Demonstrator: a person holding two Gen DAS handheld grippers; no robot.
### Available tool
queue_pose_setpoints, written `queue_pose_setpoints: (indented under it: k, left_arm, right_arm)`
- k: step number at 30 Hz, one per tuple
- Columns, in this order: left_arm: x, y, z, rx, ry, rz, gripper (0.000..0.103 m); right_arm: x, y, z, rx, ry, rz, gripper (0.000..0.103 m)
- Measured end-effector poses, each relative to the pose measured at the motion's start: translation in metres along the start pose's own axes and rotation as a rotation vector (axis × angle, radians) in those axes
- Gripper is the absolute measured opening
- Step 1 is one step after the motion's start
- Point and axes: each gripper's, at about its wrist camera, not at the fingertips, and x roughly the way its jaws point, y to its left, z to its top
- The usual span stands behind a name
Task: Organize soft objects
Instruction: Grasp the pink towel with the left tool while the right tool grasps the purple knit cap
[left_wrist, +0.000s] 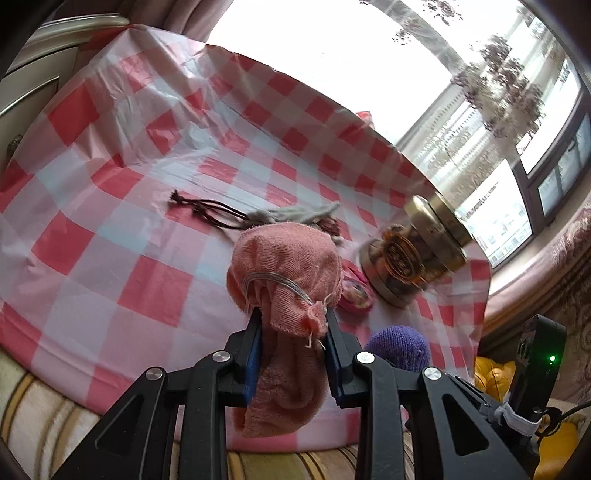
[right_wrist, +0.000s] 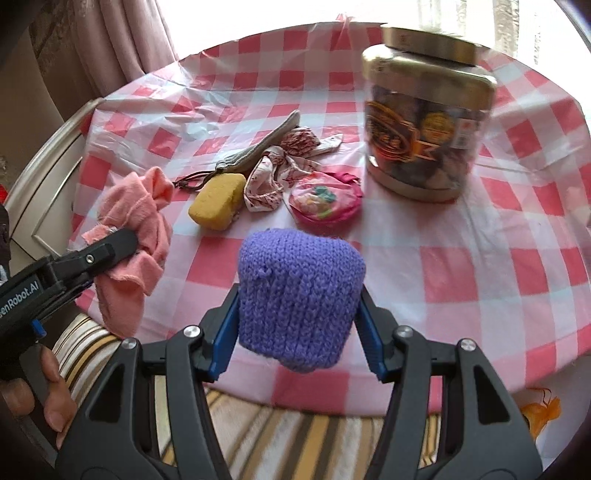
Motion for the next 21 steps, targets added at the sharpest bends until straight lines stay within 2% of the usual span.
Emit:
queue_pose_setpoints:
  k: [11,21]
  left_arm:
    - [-0.002,-0.048,-0.036,0.082,0.076,-0.071,0.030]
    - [0.000,-0.092,-0.065,0.162,0.141,-0.130,0.030]
  right_arm:
    - [-0.037,-0.048,-0.028,0.074,-0.020,-0.013,0.061]
    - [-0.069,-0.092,-0.054,0.123,-0.042,-0.092,0.061]
